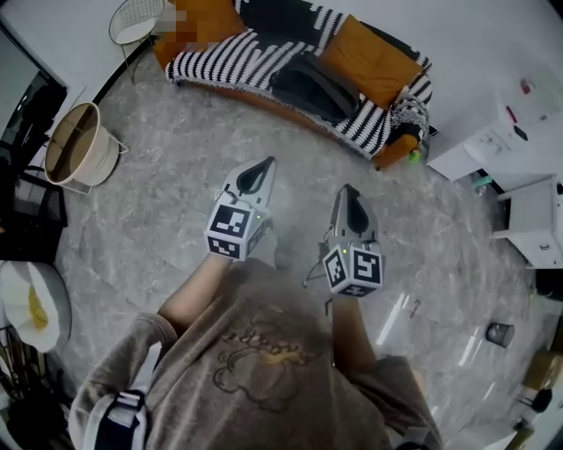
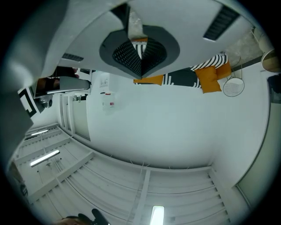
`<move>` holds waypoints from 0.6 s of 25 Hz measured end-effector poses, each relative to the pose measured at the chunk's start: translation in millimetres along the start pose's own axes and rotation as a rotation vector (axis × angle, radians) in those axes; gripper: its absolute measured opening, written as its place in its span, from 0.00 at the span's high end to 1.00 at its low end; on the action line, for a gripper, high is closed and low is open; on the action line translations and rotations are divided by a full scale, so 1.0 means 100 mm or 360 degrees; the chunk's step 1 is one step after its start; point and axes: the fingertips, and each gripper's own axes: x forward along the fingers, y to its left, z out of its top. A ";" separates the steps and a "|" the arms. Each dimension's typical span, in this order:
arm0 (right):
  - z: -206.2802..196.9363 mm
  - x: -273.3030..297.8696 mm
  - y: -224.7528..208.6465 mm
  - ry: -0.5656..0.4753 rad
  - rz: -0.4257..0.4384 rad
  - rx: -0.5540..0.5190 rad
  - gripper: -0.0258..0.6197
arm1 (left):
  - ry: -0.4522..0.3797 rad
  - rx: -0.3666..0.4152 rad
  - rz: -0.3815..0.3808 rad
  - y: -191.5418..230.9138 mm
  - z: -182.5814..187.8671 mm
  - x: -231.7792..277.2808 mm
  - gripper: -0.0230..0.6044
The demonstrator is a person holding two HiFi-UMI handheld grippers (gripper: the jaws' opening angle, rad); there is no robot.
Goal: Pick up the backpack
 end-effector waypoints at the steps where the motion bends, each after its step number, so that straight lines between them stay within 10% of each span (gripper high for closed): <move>1: -0.01 0.02 -0.02 0.0001 -0.0008 -0.0002 0.96 | -0.0004 0.0000 -0.0003 -0.01 0.01 0.03 0.96; 15: -0.02 0.88 -0.62 0.0044 -0.0045 0.0000 0.96 | -0.0020 0.0041 -0.0039 0.21 0.13 1.12 0.96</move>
